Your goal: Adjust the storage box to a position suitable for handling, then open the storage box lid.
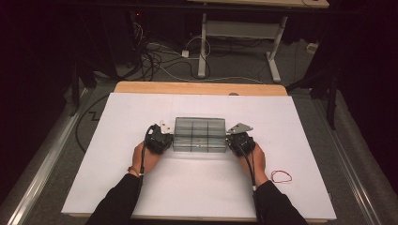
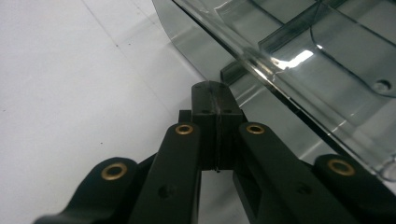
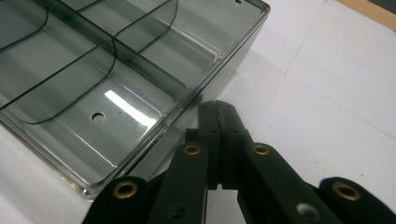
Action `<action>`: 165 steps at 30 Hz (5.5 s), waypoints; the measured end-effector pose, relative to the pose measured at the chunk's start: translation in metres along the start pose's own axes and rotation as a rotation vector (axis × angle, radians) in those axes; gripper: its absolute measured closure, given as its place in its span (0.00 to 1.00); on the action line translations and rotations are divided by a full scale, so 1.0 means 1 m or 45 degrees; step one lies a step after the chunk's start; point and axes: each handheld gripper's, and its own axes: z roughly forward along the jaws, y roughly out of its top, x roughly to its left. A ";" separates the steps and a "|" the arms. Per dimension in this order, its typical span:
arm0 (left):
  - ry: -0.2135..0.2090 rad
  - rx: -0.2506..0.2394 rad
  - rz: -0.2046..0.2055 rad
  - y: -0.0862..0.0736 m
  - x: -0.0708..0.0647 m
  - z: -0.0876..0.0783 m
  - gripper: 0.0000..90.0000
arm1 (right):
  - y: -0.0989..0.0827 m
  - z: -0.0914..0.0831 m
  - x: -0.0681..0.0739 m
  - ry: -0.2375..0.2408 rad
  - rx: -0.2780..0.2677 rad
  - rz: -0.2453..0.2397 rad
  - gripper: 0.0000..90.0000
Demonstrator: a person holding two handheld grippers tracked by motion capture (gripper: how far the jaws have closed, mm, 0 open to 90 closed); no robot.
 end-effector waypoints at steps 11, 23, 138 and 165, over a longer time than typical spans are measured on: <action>-0.017 0.005 0.035 0.001 -0.006 -0.001 0.97 | -0.003 -0.008 0.001 -0.009 0.041 -0.028 1.00; -0.016 0.019 0.104 -0.002 -0.015 -0.009 0.97 | -0.010 -0.018 0.003 -0.003 0.051 -0.066 1.00; 0.060 -0.278 0.282 -0.116 -0.013 -0.115 0.17 | -0.051 -0.099 0.045 0.295 -0.483 -0.220 0.41; -0.096 -0.165 0.274 -0.099 -0.017 -0.108 0.92 | -0.038 -0.071 0.057 0.386 -0.300 -0.280 1.00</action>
